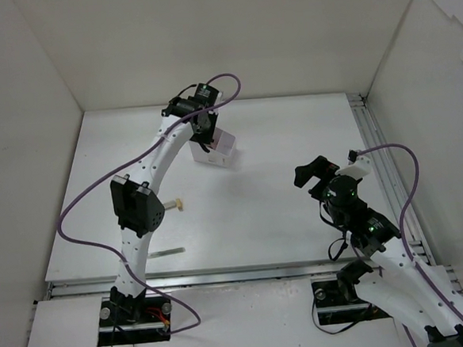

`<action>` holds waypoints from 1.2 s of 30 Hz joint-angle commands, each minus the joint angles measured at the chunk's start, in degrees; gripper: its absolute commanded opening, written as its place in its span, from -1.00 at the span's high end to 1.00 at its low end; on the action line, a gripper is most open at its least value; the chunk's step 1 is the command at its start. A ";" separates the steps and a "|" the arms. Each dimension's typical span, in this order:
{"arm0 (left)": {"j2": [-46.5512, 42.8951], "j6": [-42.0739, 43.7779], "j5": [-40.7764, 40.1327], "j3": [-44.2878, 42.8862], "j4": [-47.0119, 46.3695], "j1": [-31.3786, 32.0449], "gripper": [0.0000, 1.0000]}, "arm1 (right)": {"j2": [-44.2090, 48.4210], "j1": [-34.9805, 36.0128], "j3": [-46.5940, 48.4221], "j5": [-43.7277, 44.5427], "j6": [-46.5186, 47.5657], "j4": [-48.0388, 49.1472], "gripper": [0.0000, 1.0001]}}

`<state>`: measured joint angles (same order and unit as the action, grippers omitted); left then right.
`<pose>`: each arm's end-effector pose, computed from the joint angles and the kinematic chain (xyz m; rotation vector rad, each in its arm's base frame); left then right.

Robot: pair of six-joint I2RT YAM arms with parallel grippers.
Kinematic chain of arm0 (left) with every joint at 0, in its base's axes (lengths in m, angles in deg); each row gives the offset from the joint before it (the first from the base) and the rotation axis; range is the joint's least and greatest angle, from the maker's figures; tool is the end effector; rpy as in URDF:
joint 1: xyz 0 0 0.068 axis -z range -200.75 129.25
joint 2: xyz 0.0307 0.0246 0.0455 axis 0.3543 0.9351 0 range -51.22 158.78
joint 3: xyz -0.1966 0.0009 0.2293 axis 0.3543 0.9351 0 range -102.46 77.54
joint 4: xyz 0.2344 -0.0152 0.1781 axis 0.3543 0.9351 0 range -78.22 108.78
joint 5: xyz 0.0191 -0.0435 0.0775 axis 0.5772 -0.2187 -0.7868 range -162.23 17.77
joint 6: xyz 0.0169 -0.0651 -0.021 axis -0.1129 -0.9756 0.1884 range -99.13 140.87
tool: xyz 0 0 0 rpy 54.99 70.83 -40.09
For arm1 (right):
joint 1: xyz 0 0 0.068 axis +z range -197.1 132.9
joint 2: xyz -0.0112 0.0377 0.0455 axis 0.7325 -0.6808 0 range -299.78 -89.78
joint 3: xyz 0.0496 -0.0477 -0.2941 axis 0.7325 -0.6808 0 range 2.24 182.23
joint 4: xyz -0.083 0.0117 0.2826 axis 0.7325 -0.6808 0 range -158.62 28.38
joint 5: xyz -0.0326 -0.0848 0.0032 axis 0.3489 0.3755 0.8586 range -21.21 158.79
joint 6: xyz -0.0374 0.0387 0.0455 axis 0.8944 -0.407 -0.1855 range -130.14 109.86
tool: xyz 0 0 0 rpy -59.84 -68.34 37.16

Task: Sort the stationery into containers
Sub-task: Place the pen in the storage box, then pick up the pen from the center of the board.

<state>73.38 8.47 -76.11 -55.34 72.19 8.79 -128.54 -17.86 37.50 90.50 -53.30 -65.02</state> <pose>0.4686 -0.2611 0.3515 0.3427 2.4679 -0.2272 0.1856 0.0794 0.3251 0.4923 1.6501 0.6257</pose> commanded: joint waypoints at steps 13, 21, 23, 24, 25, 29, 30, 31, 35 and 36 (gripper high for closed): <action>-4.35 1.42 3.17 -0.46 -2.30 -0.62 -0.37 | -0.61 -0.32 0.68 -0.88 2.11 0.85 -0.96; -21.12 -1.12 0.37 15.95 -7.74 0.78 -0.80 | -9.48 3.01 6.91 -15.19 20.37 6.01 -0.96; -31.62 -3.67 -3.56 27.50 -12.47 1.49 -0.82 | -13.76 7.21 7.88 -16.61 23.54 7.87 -0.96; -35.35 -4.99 -5.16 32.02 -14.07 2.09 -0.85 | -15.80 8.28 9.11 -18.36 25.12 9.88 -0.96; -39.74 -8.48 -7.00 36.16 -15.39 2.10 -0.91 | -17.82 9.51 9.81 -19.85 26.01 10.51 -0.96; -61.98 -22.28 -20.89 56.74 -14.27 2.72 -0.99 | -32.81 18.28 14.03 -28.55 36.52 15.87 -0.96; -64.80 -25.71 -22.38 59.12 -12.87 2.02 -1.00 | -36.00 20.06 16.74 -30.57 39.61 17.18 -0.96; -69.70 -30.96 -25.27 62.71 -9.81 1.23 -1.00 | -38.99 23.12 18.51 -32.07 41.47 17.63 -0.96; -77.74 -41.00 -30.83 66.69 -0.74 0.69 -0.99 | -55.67 29.45 28.26 -37.95 49.64 19.04 -0.96; -78.71 -43.38 -31.71 67.05 1.19 0.69 -0.99 | -58.15 30.61 32.46 -38.84 51.05 18.52 -0.96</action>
<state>-6.07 -22.29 -100.52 10.06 67.20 9.44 -181.68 9.44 62.42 58.90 -11.64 -51.21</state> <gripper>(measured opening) 0.996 0.978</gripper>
